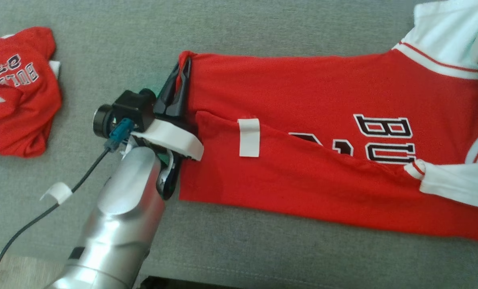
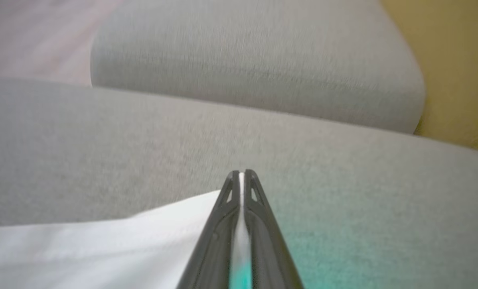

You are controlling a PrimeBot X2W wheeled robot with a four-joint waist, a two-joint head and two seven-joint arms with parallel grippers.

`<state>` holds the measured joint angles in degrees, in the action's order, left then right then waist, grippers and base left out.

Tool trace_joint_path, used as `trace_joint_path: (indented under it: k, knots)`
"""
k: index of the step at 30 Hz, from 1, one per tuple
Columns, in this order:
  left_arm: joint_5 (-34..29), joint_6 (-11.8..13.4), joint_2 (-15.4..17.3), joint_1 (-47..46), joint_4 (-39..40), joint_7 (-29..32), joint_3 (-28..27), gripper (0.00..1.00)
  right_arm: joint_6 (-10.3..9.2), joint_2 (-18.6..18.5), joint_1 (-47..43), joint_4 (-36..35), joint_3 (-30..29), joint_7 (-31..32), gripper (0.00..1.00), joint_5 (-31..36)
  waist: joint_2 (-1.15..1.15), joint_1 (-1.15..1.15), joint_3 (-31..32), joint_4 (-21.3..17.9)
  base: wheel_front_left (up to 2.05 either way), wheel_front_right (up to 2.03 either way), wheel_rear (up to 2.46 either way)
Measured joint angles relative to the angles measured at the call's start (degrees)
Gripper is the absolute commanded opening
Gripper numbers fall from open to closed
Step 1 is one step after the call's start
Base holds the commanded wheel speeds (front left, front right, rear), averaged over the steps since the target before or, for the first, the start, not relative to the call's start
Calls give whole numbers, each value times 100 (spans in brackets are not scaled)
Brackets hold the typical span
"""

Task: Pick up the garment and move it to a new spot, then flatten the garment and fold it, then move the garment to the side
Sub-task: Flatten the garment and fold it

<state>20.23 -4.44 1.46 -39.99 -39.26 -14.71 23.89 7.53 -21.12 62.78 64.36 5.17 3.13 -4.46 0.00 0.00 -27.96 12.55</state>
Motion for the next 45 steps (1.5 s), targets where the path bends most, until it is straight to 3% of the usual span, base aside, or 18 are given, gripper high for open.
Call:
trace_joint_path:
  k: [7,13,16,28,32,33,34,35,38,45]
  knots:
    - [-431,-8,-5,-177,311,0,-417,0,0,196,20,-156,-648,-1471,0,236,0,0,132,-186,0,0,0]
    - [-730,-123,11,-219,453,0,-768,0,0,532,-14,-312,-951,-1733,0,204,0,0,381,-428,0,0,0]
    - [-840,-164,49,-15,450,0,-932,0,0,730,-247,-747,-990,-1736,0,-52,0,0,557,-580,0,0,0]
    - [-1209,-264,324,1678,642,0,-1481,0,0,1076,-3689,-2774,-660,-1759,0,-1803,0,-2,1416,-1310,0,0,0]
    - [-1225,-267,323,1926,630,0,-1570,0,0,1185,-4246,-2913,-546,-1759,0,-2078,0,-1,1517,-1443,0,0,0]
    - [-1225,-269,314,1981,605,0,-1621,14,0,1198,-4317,-2905,-526,-1759,0,-2120,0,-1,1538,-1455,0,0,0]
    - [-1225,-266,303,2032,567,0,-1669,45,0,1209,-4370,-2883,-516,-1759,23,-2154,0,-1,1563,-1459,0,0,0]
    - [-1227,-259,293,2074,490,0,-1702,100,0,1229,-4390,-2854,-516,-1758,100,-2176,0,0,1593,-1457,0,0,0]
    - [-1308,-46,242,2260,459,0,-1891,100,0,1307,-4405,-2971,-554,-1759,100,-2046,0,-1,1697,-1435,0,0,0]
    - [-1381,315,127,2897,944,0,-2079,100,0,1501,-4782,-3556,-950,-1759,100,-1031,1,-1,1978,-1313,0,0,0]
